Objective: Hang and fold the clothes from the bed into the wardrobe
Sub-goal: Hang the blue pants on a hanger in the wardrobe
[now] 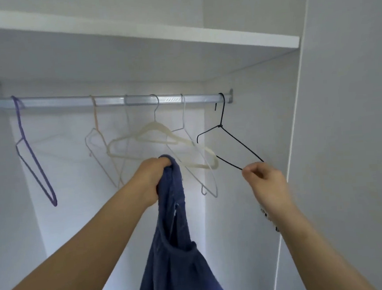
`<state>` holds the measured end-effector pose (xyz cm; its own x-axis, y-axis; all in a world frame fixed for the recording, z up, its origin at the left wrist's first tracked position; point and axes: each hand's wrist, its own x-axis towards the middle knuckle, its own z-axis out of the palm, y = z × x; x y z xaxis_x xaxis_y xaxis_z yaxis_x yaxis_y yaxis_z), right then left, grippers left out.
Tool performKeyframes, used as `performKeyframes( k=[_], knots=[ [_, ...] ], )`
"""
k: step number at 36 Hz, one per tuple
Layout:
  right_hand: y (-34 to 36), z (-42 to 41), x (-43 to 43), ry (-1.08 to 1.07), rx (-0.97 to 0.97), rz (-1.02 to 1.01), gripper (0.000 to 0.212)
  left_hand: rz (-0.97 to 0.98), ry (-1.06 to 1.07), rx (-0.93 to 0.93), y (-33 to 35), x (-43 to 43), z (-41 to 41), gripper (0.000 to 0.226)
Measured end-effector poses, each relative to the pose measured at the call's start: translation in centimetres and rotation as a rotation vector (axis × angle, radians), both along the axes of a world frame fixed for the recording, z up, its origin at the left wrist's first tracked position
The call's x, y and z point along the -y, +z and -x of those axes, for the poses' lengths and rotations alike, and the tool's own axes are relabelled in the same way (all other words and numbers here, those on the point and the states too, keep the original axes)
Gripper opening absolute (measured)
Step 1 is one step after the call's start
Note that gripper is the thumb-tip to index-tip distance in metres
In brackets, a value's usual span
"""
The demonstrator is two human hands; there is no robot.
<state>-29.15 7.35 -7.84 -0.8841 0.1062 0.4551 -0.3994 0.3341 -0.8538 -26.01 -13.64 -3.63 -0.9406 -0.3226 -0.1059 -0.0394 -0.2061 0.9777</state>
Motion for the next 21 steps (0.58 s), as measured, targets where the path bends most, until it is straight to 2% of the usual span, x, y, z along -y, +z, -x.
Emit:
performKeyframes(
  k=[3,6,9,12,17,21],
  knots=[
    [0.9,2.4,0.0,-0.065,-0.069,-0.066,0.020,0.000,0.001,0.023,-0.5,-0.4,1.5,0.018],
    [1.1,5.0,0.6,-0.129,-0.052,-0.218,0.014,0.010,0.026,0.043,-0.7,-0.5,2.8,0.019],
    [1.2,7.8,1.0,-0.224,-0.004,-0.321,0.021,-0.018,0.035,0.051,-0.8,-0.4,4.2,0.021],
    [1.6,9.6,1.0,-0.270,0.041,-0.310,0.026,-0.040,0.037,0.046,-1.1,-0.1,5.9,0.023],
    [1.1,11.7,1.5,-0.209,0.097,-0.338,0.027,0.037,-0.039,-0.014,-2.0,0.4,8.2,0.021],
    [0.5,13.2,1.7,-0.102,0.109,-0.180,0.037,0.073,-0.088,-0.030,-2.4,0.8,10.0,0.021]
  ],
)
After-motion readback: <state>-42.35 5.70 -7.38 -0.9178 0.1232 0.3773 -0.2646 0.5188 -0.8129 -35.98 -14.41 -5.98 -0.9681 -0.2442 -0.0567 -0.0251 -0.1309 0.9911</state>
